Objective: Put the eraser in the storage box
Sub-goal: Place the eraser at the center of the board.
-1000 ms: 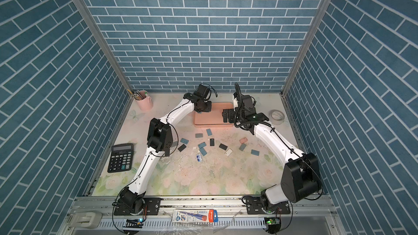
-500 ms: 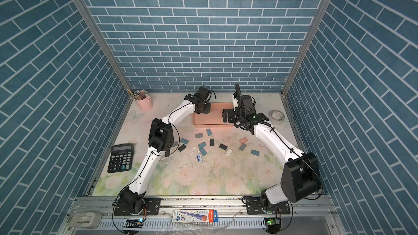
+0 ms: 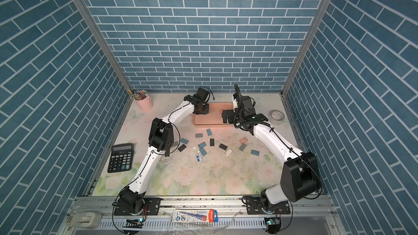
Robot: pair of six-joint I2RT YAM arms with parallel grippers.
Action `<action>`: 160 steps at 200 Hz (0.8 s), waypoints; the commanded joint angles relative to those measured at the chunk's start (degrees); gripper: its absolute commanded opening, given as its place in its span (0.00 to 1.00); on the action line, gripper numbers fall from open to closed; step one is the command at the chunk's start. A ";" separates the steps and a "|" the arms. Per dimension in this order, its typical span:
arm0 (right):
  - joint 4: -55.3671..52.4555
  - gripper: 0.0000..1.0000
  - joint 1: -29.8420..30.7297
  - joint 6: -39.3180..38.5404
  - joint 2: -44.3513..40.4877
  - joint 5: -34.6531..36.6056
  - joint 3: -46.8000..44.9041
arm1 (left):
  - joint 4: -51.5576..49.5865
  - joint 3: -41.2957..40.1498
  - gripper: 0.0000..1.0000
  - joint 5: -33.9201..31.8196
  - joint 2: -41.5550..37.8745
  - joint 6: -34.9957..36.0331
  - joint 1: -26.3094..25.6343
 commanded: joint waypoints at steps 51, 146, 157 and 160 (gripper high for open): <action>0.95 0.98 -0.19 2.18 1.07 -0.52 -0.01 | -0.92 0.01 0.35 0.28 0.87 -0.63 0.27; -9.12 0.97 -2.76 5.84 -0.11 6.40 1.37 | 0.00 -2.47 0.57 3.11 -14.24 0.24 -0.76; -10.89 0.96 -3.47 6.42 -0.20 7.56 0.35 | -0.04 -3.22 0.60 3.38 -16.47 0.70 -1.14; -11.26 0.96 -3.75 6.65 -0.20 7.76 0.01 | 0.03 -3.39 0.61 3.44 -17.16 0.81 -1.30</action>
